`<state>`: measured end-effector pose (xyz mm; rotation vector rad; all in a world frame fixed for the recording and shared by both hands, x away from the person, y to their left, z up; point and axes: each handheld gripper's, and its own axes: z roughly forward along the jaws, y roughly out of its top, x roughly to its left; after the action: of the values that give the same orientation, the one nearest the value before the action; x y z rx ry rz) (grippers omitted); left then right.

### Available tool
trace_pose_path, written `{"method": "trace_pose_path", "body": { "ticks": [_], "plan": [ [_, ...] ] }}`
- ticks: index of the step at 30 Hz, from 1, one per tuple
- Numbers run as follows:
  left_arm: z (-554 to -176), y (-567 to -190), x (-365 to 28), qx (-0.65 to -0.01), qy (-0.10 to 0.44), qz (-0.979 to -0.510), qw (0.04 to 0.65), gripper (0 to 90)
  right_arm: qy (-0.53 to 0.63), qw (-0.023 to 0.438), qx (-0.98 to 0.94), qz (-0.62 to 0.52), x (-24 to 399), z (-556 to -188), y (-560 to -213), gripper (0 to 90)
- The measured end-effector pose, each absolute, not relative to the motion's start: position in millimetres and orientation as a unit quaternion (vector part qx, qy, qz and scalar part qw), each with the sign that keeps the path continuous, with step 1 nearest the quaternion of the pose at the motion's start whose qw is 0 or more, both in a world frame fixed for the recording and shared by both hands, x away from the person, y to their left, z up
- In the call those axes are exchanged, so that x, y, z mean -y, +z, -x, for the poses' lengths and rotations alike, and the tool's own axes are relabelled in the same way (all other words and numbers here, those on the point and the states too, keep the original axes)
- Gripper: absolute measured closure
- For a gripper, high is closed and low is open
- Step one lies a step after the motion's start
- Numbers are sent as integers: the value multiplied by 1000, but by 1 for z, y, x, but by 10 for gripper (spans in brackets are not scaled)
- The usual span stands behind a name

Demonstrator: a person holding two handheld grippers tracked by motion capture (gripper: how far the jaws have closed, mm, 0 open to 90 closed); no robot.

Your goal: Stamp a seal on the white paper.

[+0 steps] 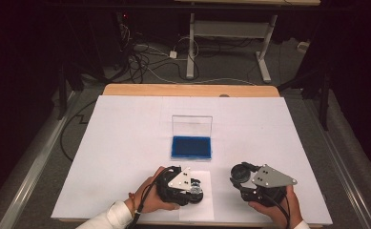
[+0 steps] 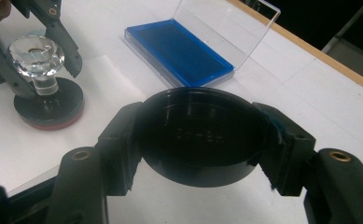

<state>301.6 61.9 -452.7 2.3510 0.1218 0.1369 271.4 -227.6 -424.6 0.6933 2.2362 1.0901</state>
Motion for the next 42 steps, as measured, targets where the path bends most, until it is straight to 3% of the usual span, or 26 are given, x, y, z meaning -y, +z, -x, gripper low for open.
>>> {"method": "trace_pose_path", "body": {
  "ticks": [21, 27, 42],
  "plan": [
    [-304, -448, -62, -53, 51, -923, 378, 544, 405, 264, -838, -254, 224, -271, -427, 379],
    [-307, -437, -68, -61, 44, -911, 406, 544, 406, 262, -838, -252, 225, -271, -427, 379],
    [-308, -421, -78, -69, 71, -903, 418, 544, 406, 263, -839, -251, 224, -270, -427, 379]
  ]
}}
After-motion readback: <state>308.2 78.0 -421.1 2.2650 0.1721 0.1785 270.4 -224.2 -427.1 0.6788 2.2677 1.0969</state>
